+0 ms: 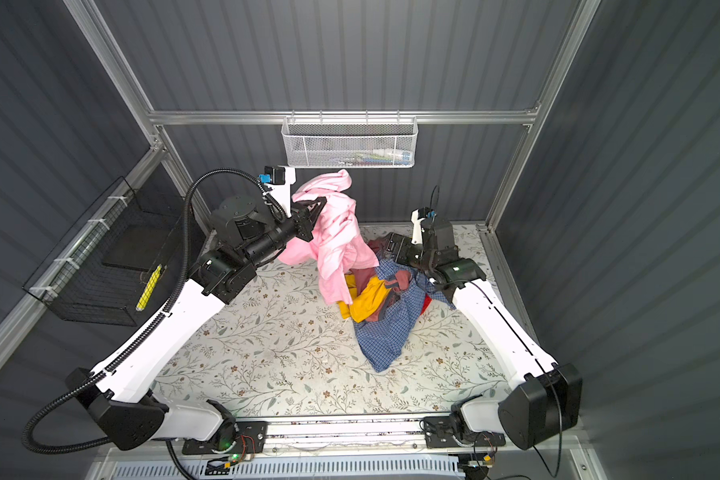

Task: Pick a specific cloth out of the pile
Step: 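Carry the pink shirt away with the left gripper while the right gripper releases it, then lower the pink shirt onto the clear table with the left gripper and release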

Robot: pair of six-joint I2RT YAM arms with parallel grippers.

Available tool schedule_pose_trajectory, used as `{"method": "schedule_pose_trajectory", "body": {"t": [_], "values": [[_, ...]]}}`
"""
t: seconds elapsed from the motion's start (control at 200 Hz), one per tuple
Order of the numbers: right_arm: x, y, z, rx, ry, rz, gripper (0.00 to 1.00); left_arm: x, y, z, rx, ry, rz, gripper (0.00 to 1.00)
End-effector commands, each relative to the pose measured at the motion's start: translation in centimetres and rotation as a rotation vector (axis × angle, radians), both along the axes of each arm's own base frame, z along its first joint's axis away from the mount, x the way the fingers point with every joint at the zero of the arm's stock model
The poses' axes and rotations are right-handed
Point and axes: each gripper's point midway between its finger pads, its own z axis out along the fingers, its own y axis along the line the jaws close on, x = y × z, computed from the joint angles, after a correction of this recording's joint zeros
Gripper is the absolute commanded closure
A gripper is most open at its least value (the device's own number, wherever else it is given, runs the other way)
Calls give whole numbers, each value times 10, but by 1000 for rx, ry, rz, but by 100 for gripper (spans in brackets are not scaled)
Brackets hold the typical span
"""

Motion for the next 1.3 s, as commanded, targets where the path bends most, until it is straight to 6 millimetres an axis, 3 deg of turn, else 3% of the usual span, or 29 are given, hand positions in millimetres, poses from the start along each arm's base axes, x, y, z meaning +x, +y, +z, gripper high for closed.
{"method": "schedule_pose_trajectory", "body": {"t": [0.0,0.1,0.295,0.415,0.525,0.871,1.116,1.296], "values": [[-5,-3,-1,-16,-20,7,1,-2,25,32,32,-90,109,100],[-10,-6,-10,-33,-3,3,1,12,43,26,100,-91,192,100],[-21,-12,-16,-49,0,-4,1,50,96,9,139,-44,318,100],[-25,-16,-13,-61,-12,-12,1,64,109,-7,211,-25,376,100],[-28,-19,-8,-70,-32,-15,1,80,125,-26,264,7,432,100],[-36,-23,-8,-90,-38,-10,1,148,201,-97,462,95,634,100],[-42,-28,-8,-100,-47,-25,1,182,228,-140,518,107,684,100],[-43,-31,-9,-119,-53,-35,1,189,230,-173,522,145,678,100]]}}
